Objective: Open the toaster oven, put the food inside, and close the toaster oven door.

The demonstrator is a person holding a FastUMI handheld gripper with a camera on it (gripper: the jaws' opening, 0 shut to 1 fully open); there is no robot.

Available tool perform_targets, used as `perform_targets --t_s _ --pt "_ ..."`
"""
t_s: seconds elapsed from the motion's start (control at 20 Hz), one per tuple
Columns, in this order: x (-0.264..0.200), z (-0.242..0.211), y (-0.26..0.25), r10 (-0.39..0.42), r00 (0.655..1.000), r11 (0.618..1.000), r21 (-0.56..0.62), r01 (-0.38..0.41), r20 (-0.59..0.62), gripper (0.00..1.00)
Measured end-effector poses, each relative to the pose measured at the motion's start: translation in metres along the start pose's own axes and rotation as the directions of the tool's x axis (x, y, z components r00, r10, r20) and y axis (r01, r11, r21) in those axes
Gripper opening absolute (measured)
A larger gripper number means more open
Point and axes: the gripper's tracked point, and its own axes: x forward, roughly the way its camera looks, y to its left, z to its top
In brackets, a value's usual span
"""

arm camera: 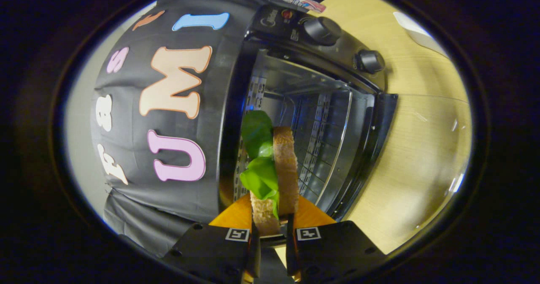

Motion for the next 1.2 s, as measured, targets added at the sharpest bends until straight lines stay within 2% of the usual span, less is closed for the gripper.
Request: perform_targets --t_s 0.25,0.5,0.8,1.2 --pt "0.007 -0.009 -0.004 -0.021 0.999 0.999 -0.029 0.020 -0.042 0.31" --pt "-0.010 -0.008 -0.028 -0.122 0.992 0.986 -0.113 0.119 -0.021 0.62" --pt "-0.035 0.011 -0.027 -0.131 0.990 0.983 -0.120 0.137 0.061 0.99" --pt "-0.066 0.010 -0.041 -0.200 0.978 0.963 -0.170 0.208 0.065 0.99"
